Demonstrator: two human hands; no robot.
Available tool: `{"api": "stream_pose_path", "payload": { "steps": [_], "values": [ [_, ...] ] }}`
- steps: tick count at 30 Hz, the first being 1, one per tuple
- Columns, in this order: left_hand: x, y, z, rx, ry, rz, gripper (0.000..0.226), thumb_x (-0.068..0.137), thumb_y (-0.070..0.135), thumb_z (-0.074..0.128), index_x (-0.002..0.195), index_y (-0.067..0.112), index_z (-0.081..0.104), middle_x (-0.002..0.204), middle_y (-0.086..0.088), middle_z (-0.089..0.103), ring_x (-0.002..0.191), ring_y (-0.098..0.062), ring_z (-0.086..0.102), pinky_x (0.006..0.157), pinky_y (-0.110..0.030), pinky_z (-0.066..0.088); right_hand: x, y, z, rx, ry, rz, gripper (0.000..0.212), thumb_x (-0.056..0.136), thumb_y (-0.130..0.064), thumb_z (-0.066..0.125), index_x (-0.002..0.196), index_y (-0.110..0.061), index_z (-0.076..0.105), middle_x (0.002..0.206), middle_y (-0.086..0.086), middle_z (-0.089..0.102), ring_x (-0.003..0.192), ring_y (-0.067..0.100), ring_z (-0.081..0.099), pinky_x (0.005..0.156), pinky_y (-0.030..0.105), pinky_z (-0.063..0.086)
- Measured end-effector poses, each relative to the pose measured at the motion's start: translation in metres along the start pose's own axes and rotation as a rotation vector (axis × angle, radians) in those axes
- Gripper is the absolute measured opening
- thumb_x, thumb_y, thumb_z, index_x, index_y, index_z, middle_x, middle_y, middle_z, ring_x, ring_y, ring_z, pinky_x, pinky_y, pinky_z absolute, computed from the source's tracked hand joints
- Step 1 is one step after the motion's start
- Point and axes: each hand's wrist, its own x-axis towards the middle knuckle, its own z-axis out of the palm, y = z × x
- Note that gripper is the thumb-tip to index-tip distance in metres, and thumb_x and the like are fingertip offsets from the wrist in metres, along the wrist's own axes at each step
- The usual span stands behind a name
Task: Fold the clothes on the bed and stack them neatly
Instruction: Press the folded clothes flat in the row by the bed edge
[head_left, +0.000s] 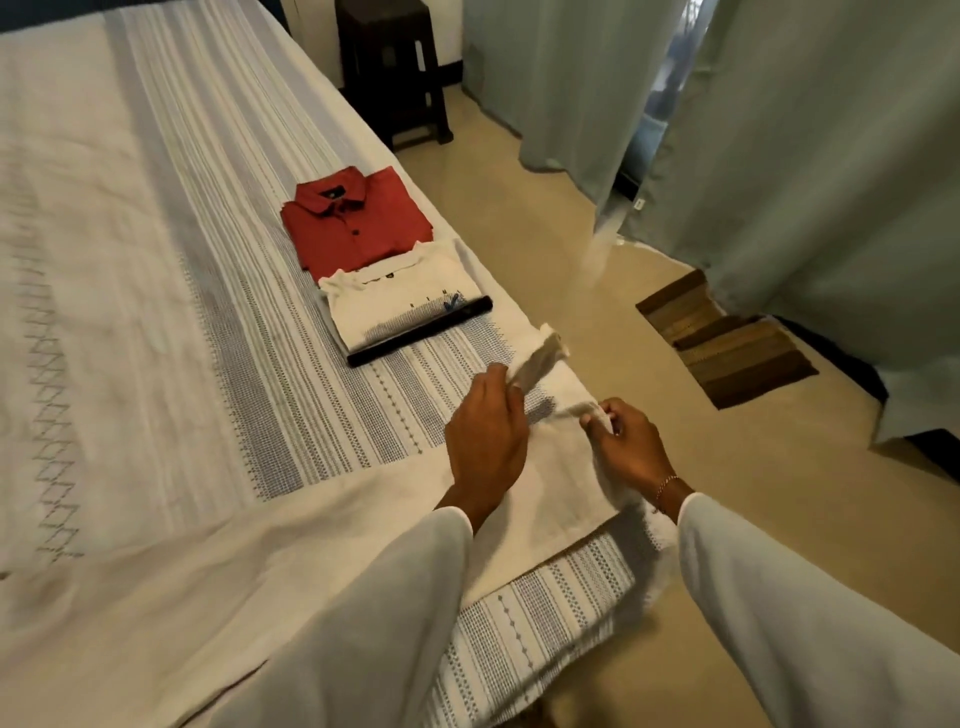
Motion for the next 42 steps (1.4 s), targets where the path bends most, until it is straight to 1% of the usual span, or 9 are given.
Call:
{"api": "stream_pose_path", "payload": {
  "steps": [6, 11, 14, 18, 21, 23, 28, 33, 42],
  "values": [
    [0.012, 0.011, -0.010, 0.019, 0.188, 0.135, 0.028, 0.105, 0.033, 0.032, 0.112, 0.018, 0.054, 0.095, -0.006, 0.062, 0.074, -0.027, 0.060, 0.056, -0.032, 0.043, 0.035, -0.017, 0.004, -0.165, 0.101, -0.151, 0.023, 0.102, -0.045, 0.051, 0.100, -0.027, 0.063, 0.081, 0.001, 0.070, 0.070, 0.025, 0.062, 0.057, 0.031, 0.043],
    [-0.013, 0.020, 0.038, 0.190, -0.065, 0.147, 0.023, 0.105, 0.035, 0.034, 0.120, 0.024, 0.048, 0.099, -0.006, 0.062, 0.079, -0.027, 0.063, 0.057, -0.038, 0.054, 0.059, 0.021, 0.014, -0.256, -0.021, -0.027, 0.022, 0.100, -0.038, 0.057, 0.107, -0.021, 0.068, 0.094, 0.013, 0.073, 0.088, 0.038, 0.066, 0.073, 0.042, 0.055],
    [-0.033, 0.016, 0.070, 0.316, -0.312, 0.026, 0.026, 0.108, 0.032, 0.036, 0.126, 0.022, 0.052, 0.109, -0.009, 0.061, 0.094, -0.031, 0.062, 0.069, -0.041, 0.050, 0.067, 0.025, 0.008, 0.020, 0.049, 0.173, 0.032, 0.101, -0.036, 0.058, 0.102, -0.007, 0.071, 0.100, 0.017, 0.072, 0.095, 0.036, 0.066, 0.082, 0.039, 0.050],
    [-0.050, 0.007, 0.094, 0.361, -0.404, -0.079, 0.030, 0.107, 0.030, 0.039, 0.135, 0.028, 0.051, 0.111, -0.008, 0.060, 0.098, -0.030, 0.060, 0.074, -0.041, 0.050, 0.070, 0.017, -0.009, 0.509, -0.352, 0.697, 0.078, 0.087, -0.078, 0.050, 0.089, -0.003, 0.073, 0.082, 0.015, 0.069, 0.076, 0.029, 0.064, 0.074, 0.039, 0.055],
    [-0.053, 0.005, 0.101, 0.412, -0.368, -0.038, 0.031, 0.096, 0.034, 0.061, 0.127, 0.029, 0.058, 0.096, -0.005, 0.063, 0.083, -0.025, 0.063, 0.061, -0.037, 0.052, 0.080, 0.021, -0.009, 0.301, -0.407, 0.596, 0.070, 0.068, -0.065, 0.083, 0.091, 0.001, 0.074, 0.088, 0.016, 0.075, 0.082, 0.032, 0.072, 0.079, 0.047, 0.062],
    [-0.058, 0.000, 0.099, 0.518, -0.382, -0.026, 0.039, 0.080, 0.031, 0.075, 0.117, 0.022, 0.062, 0.089, -0.004, 0.063, 0.076, -0.024, 0.061, 0.058, -0.036, 0.049, 0.084, 0.024, -0.001, 0.182, -0.391, 0.517, 0.053, 0.067, -0.050, 0.090, 0.080, -0.003, 0.069, 0.080, 0.011, 0.072, 0.076, 0.027, 0.070, 0.073, 0.037, 0.060],
    [-0.075, -0.024, 0.077, 0.611, -0.376, -0.109, 0.030, 0.075, 0.033, 0.072, 0.097, 0.016, 0.061, 0.090, -0.004, 0.060, 0.079, -0.025, 0.055, 0.066, -0.039, 0.048, 0.095, 0.025, 0.011, 0.013, -0.340, 0.350, 0.032, 0.083, -0.029, 0.081, 0.069, -0.014, 0.056, 0.075, 0.004, 0.060, 0.078, 0.025, 0.057, 0.070, 0.034, 0.046],
    [-0.076, -0.010, 0.068, 0.586, -0.353, 0.174, 0.023, 0.079, 0.026, 0.076, 0.091, 0.014, 0.060, 0.080, -0.005, 0.061, 0.066, -0.024, 0.058, 0.056, -0.036, 0.048, 0.087, 0.014, 0.012, -0.079, -0.298, 0.156, 0.024, 0.098, -0.032, 0.062, 0.110, -0.011, 0.056, 0.102, 0.009, 0.065, 0.086, 0.025, 0.060, 0.064, 0.030, 0.042],
    [-0.087, -0.007, 0.057, 0.638, -0.435, 0.216, 0.044, 0.062, 0.011, 0.087, 0.096, 0.013, 0.058, 0.081, -0.005, 0.058, 0.065, -0.022, 0.057, 0.043, -0.031, 0.040, 0.079, 0.036, 0.001, -0.207, -0.320, 0.060, 0.022, 0.097, -0.037, 0.062, 0.102, -0.016, 0.059, 0.097, 0.010, 0.070, 0.083, 0.026, 0.061, 0.071, 0.029, 0.040]
  ]
}}
